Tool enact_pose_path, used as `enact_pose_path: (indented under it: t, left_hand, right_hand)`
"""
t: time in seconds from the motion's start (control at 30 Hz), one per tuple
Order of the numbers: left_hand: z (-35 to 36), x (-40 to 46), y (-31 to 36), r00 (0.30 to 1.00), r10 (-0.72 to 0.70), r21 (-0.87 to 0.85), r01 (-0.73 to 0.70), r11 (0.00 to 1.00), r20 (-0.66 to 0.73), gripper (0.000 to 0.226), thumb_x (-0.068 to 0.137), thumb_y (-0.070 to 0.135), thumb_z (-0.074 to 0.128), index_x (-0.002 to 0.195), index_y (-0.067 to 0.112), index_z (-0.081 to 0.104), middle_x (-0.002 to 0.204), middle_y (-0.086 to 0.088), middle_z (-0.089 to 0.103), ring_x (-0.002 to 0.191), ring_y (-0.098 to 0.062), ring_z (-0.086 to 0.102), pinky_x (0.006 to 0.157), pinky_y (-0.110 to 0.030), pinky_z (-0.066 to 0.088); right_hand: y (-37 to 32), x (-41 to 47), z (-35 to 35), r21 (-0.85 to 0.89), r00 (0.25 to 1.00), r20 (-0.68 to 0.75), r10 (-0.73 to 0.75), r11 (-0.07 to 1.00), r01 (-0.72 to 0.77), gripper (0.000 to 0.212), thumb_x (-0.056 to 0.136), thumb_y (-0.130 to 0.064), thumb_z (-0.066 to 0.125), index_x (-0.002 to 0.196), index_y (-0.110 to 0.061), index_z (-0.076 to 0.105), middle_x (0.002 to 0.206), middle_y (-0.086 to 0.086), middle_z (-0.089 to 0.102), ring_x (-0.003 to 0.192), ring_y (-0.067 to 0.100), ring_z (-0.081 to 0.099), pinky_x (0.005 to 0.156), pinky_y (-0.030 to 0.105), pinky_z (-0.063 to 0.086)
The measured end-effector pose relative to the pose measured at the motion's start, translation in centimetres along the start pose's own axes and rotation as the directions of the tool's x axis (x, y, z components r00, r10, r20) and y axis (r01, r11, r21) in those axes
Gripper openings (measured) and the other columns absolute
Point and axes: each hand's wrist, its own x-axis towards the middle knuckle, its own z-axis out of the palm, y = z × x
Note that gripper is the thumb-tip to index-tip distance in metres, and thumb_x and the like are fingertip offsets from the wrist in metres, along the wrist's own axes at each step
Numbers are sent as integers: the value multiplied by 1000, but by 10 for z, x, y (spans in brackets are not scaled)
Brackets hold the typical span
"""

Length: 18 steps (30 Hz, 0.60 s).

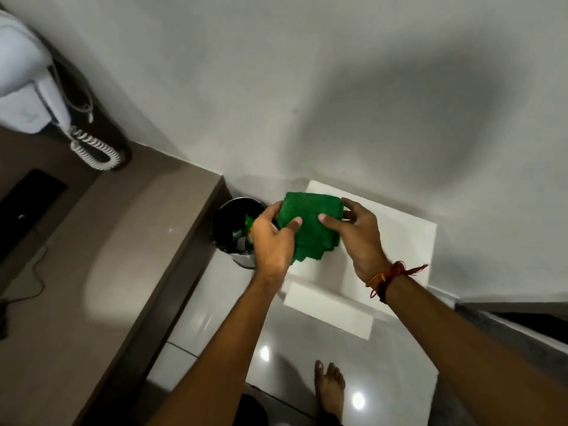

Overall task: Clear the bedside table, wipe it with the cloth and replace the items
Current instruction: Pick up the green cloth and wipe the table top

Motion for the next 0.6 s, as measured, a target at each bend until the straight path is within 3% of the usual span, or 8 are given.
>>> enact_pose_path:
  t: [0.07,0.17,0.33,0.43,0.6]
  left_hand:
    - [-38,9,6,998,36,-31,-38,999,-45,36,91,-2,67,125,7,67,109,-7,76,100,-21,75,83,-34,64]
    - [-106,22,4,984,80,-76,-93,993,-157,36,90,0,69,125,12,67,111,-4,76,103,-18,74,89,-38,62]
    - [-229,32,-23,934,-3,-206,-76,976,-358,38,92,-3,66,129,7,65,115,-8,76,105,-24,74,91,-45,61]
    - [-312,25,-57,871,-78,-239,-46,970,-484,40,91,-4,66,129,9,65,115,-7,74,106,-23,73,91,-43,61]
    - [-434,-5,-129,705,-240,-308,32,951,-667,40,90,-8,66,129,1,64,115,-15,73,100,-25,71,85,-32,63]
  right_hand:
    - [-12,-2,38,99,994,105,9,995,-20,36,84,-9,76,119,-4,69,107,11,76,97,22,74,77,28,60]
    - [-20,-9,108,40,971,241,-1,999,-9,26,87,-10,74,111,-2,72,99,10,77,90,17,74,70,19,57]
    - [-1,-28,243,-68,906,422,-2,997,33,26,91,-11,70,115,-7,61,113,13,72,104,26,71,84,34,60]
    - [33,-56,332,-172,818,575,-2,977,123,22,96,-17,63,117,-18,55,117,13,69,107,25,69,93,45,58]
    - [95,-115,458,-357,670,741,37,867,347,30,97,-16,60,125,-14,50,108,12,71,98,29,70,85,51,59]
